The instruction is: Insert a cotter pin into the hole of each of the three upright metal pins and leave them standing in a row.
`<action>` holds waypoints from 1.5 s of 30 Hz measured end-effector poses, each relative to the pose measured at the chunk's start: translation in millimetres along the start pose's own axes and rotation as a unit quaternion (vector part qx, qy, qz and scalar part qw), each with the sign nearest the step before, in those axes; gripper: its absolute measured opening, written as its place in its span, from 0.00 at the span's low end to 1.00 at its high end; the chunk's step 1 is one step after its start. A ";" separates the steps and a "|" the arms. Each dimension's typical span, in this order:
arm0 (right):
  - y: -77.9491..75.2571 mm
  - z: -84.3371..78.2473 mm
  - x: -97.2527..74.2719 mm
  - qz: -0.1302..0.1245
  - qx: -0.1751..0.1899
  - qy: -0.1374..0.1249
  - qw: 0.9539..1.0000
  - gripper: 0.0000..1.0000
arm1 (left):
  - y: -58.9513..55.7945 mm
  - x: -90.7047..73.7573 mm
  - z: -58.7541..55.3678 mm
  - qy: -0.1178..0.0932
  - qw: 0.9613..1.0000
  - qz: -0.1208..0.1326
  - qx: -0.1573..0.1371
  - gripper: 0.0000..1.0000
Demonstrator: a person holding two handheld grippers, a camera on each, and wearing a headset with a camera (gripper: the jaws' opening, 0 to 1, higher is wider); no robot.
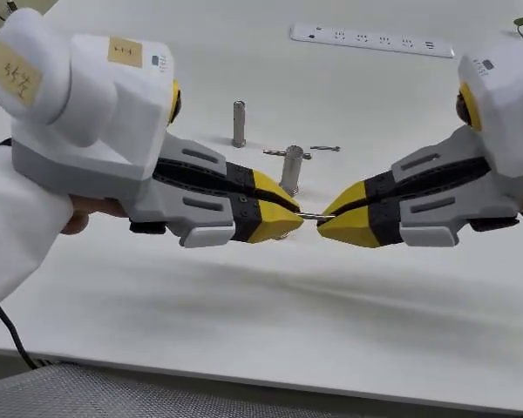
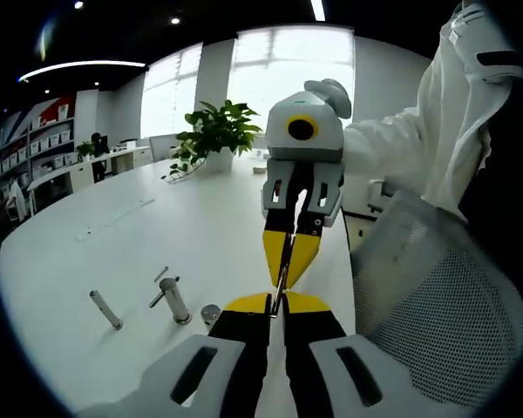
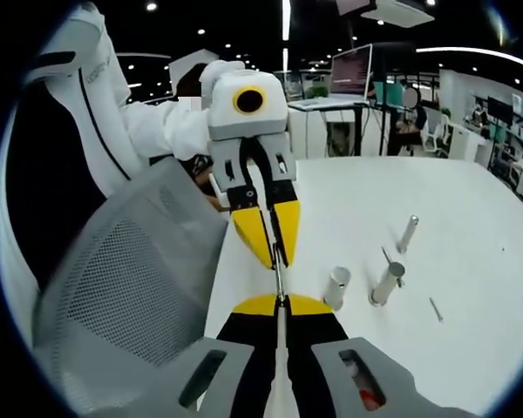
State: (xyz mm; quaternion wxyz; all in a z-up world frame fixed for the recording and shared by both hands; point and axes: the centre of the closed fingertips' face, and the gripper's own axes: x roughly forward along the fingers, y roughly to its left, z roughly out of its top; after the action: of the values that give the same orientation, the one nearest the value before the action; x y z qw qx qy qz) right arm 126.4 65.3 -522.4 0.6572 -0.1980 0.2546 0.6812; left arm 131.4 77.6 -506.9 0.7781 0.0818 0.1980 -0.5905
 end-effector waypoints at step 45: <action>-48.5 -35.5 9.0 -0.050 0.019 0.051 0.997 0.00 | 44.8 26.3 -22.9 0.077 0.996 0.039 0.018 0.10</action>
State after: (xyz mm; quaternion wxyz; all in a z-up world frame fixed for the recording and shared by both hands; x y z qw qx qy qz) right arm 171.9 51.2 -560.2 0.6803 -0.2319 0.2907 0.6316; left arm 175.1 75.4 -543.1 0.7811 0.1487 0.2434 -0.5554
